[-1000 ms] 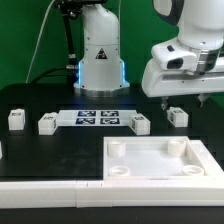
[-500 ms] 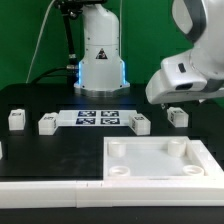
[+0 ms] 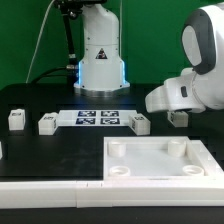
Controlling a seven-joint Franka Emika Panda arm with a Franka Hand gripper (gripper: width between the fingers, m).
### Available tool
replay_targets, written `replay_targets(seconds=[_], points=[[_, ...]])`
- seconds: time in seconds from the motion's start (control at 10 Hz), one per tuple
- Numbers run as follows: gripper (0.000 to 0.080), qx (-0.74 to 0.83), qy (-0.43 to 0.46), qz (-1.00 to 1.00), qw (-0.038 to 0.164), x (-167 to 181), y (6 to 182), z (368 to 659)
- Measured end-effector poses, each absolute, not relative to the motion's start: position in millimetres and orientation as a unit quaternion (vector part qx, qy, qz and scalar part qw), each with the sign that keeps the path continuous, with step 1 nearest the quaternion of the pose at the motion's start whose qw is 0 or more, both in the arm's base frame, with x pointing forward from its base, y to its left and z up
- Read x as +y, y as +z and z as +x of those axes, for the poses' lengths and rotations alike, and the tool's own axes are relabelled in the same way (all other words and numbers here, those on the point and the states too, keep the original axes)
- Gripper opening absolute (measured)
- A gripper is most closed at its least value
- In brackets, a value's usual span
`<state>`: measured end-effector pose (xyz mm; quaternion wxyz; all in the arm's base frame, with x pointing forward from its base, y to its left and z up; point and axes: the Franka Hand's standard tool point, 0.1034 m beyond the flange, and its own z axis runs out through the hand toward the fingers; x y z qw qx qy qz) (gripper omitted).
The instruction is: Assemble one leg
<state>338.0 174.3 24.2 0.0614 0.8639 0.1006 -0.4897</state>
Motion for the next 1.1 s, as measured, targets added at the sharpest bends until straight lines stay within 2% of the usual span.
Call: replay_targets(seconds=[0.2,0.9,1.0,1.1], points=[[0.0649,0.092,-0.493,0.863,0.07,172,20.1,332],[0.0649,0.092,-0.495,0.861,0.067,173,10.5,328],[0.0515,0.092,-0.494,0.862,0.067,173,11.4,328],[0.0515,0.092,-0.494,0.862,0.067,173,11.7,329]])
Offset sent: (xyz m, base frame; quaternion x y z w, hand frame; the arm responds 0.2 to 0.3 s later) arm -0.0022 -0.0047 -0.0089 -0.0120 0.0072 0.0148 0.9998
